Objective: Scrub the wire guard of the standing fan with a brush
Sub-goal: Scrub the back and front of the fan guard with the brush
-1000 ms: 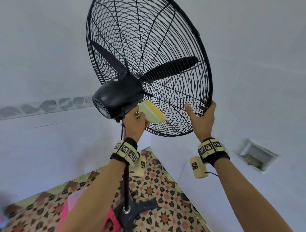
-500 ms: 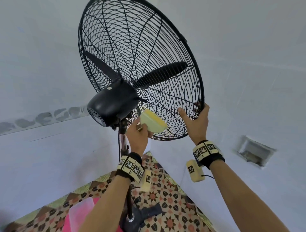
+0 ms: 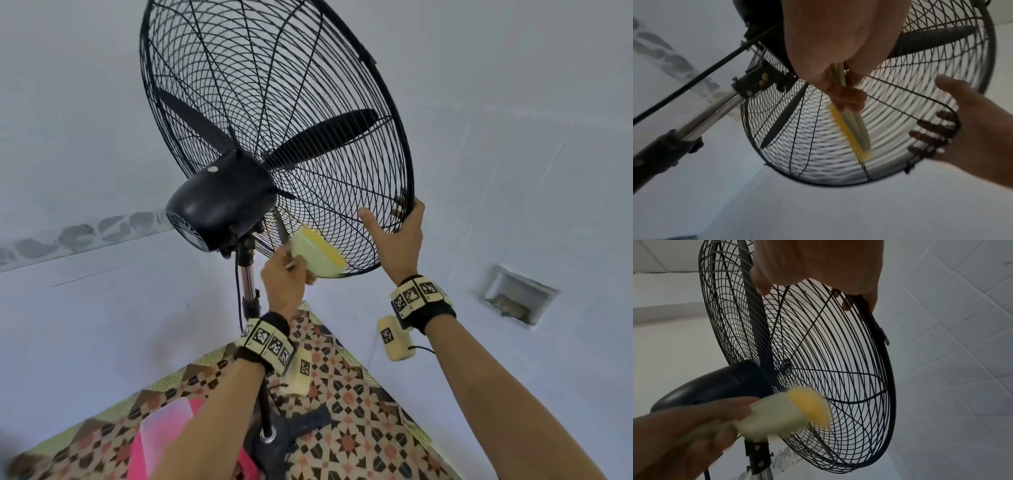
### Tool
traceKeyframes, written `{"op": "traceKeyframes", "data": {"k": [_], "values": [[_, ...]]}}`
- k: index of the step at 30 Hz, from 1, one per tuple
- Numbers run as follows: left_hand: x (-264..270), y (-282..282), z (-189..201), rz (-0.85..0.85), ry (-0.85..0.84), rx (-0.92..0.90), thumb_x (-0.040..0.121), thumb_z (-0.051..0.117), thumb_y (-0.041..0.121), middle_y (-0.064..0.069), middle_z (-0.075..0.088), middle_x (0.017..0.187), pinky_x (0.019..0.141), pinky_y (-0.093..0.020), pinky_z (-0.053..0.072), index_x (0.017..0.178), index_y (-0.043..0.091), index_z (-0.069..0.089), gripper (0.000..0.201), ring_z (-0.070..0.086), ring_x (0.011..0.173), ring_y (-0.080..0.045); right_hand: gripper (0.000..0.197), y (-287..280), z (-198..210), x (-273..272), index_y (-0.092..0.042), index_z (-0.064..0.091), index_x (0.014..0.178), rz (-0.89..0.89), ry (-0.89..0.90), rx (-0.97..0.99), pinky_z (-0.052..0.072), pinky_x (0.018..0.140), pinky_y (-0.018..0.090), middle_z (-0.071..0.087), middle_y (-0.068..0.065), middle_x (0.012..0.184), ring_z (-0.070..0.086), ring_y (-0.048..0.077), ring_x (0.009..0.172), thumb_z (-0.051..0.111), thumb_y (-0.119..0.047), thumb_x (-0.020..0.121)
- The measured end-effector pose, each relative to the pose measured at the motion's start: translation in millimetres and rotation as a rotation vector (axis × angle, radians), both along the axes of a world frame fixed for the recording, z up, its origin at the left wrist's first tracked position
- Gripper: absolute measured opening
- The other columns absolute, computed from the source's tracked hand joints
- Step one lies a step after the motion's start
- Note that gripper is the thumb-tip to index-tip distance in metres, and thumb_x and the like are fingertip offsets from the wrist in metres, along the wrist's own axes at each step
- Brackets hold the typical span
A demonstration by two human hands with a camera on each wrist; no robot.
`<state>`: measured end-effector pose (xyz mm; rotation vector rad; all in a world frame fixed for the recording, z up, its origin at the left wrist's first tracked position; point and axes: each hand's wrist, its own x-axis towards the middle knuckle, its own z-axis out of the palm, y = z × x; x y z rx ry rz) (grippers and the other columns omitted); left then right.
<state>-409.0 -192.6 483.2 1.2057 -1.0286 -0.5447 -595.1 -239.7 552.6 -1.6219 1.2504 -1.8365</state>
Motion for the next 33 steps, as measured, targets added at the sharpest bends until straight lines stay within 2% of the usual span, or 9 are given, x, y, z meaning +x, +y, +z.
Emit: {"op": "traceKeyframes", "data": {"k": [3,7,10,13,16,18,23,29,33], "values": [[-3.7,13.9,-19.1,-0.092,-0.060,0.035,0.102,0.060,0.002,-0.014,0.074,0.077,0.053,-0.023,0.058,0.137,0.006,0.065,0.036,0.067,0.050,-0.013,0.089,-1.1,2.4,1.3,-0.021,0.039,0.141,0.008,0.009,0.001,0.049,0.104,0.029,0.057,-0.006,0.133,0.056,0.008,0.121,0.081,-0.064,0.076],[17.6,5.2,-9.0,0.206,0.138,-0.053,0.104,0.058,0.007,-0.009,0.074,0.087,0.055,-0.019,0.057,0.145,0.013,0.058,0.041,0.066,0.053,-0.005,0.085,-0.8,0.8,0.2,-0.019,0.040,0.141,0.026,-0.010,-0.006,0.047,0.096,0.011,0.058,-0.007,0.132,0.056,0.000,0.117,0.084,-0.056,0.077],[7.8,-7.9,-6.2,0.185,0.139,-0.086,0.105,0.056,0.009,-0.005,0.072,0.087,0.060,-0.032,0.062,0.148,0.014,0.055,0.043,0.067,0.056,-0.013,0.084,-0.2,-2.3,0.6,-0.018,0.040,0.141,0.011,-0.020,-0.009,0.044,0.092,0.006,0.058,-0.005,0.131,0.054,-0.006,0.114,0.085,-0.052,0.079],[-21.4,-4.1,-24.9,0.068,0.121,-0.027,0.105,0.056,0.007,-0.017,0.071,0.096,0.058,-0.029,0.061,0.147,0.011,0.053,0.042,0.071,0.057,-0.016,0.086,-1.4,-1.0,0.9,-0.019,0.040,0.142,0.005,-0.016,-0.005,0.047,0.097,0.014,0.057,-0.006,0.132,0.055,0.000,0.118,0.083,-0.056,0.078],[-28.5,12.7,-41.0,-0.079,0.052,0.054,0.103,0.061,0.008,-0.011,0.075,0.092,0.060,-0.037,0.064,0.141,0.013,0.057,0.038,0.074,0.061,-0.019,0.088,-2.2,0.7,-0.4,-0.021,0.039,0.143,0.006,0.008,0.002,0.048,0.103,0.026,0.055,-0.007,0.134,0.054,0.007,0.122,0.081,-0.061,0.078],[-17.5,15.6,-35.0,-0.055,0.082,0.038,0.103,0.063,0.008,-0.010,0.076,0.094,0.063,-0.037,0.065,0.134,0.019,0.059,0.033,0.074,0.063,-0.018,0.089,-2.9,-0.2,-0.4,-0.021,0.038,0.143,0.008,0.020,-0.002,0.048,0.104,0.030,0.055,-0.007,0.135,0.054,0.009,0.123,0.080,-0.064,0.077],[-6.0,-6.6,-17.8,0.101,0.190,-0.044,0.105,0.056,0.006,-0.024,0.070,0.100,0.060,-0.024,0.060,0.146,0.010,0.051,0.041,0.071,0.057,-0.013,0.087,-4.2,-4.1,-0.2,-0.020,0.039,0.141,-0.001,0.011,-0.001,0.047,0.100,0.022,0.055,-0.006,0.133,0.054,0.007,0.121,0.081,-0.062,0.077],[-35.4,14.5,-44.8,-0.148,0.062,0.018,0.106,0.057,0.009,-0.016,0.070,0.098,0.072,-0.052,0.065,0.137,0.028,0.049,0.037,0.076,0.067,-0.025,0.088,-6.8,-0.6,-2.5,-0.021,0.039,0.141,0.001,0.035,0.006,0.051,0.101,0.029,0.055,-0.006,0.132,0.055,0.007,0.119,0.080,-0.065,0.077],[-22.6,3.6,-35.3,0.027,0.171,-0.035,0.106,0.053,0.006,-0.016,0.065,0.099,0.073,-0.036,0.064,0.146,0.023,0.048,0.044,0.073,0.061,-0.019,0.088,-4.4,-2.4,-1.2,-0.020,0.038,0.142,0.007,0.030,-0.003,0.050,0.099,0.024,0.054,-0.006,0.134,0.055,0.005,0.118,0.081,-0.061,0.078]]}}
